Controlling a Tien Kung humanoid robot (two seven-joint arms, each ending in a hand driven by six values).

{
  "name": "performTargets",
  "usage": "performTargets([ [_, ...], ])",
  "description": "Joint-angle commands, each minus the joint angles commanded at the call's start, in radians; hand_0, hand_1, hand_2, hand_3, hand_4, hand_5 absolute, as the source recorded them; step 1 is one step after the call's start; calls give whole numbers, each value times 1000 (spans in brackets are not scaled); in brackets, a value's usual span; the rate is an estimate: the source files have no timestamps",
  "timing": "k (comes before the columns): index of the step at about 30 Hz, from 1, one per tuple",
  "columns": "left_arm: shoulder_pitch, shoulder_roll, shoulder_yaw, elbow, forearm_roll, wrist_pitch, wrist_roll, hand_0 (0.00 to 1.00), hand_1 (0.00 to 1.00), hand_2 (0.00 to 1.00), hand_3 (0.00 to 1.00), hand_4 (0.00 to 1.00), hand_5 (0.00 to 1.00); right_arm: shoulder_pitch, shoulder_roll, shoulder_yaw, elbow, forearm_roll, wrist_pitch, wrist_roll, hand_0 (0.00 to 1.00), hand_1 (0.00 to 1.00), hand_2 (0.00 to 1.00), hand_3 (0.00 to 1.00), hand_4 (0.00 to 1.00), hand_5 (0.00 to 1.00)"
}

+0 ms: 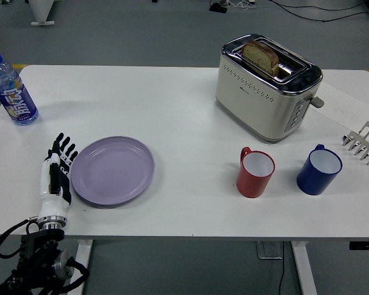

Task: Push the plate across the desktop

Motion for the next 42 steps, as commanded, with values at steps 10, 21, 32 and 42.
performTargets([
  [10,-1,2,76,-13,-16,9,-7,842,907,953,947,600,998,-6,0,0,0,-1,1,-2,637,607,666,607,184,112],
  [21,-7,3,140,-31,-36,12,-12,844,907,953,946,597,998,-11,-1,-1,0,-4,1,-2,638,608,666,607,185,112],
  [32,-21,10,237,-46,-59,12,-14,844,906,949,945,594,998,-10,-2,-5,0,1,1,1,637,607,666,607,185,111],
  [42,-30,21,284,-71,-61,15,-15,844,905,947,943,593,998,-7,-3,-4,0,3,0,2,637,607,666,608,186,110],
])
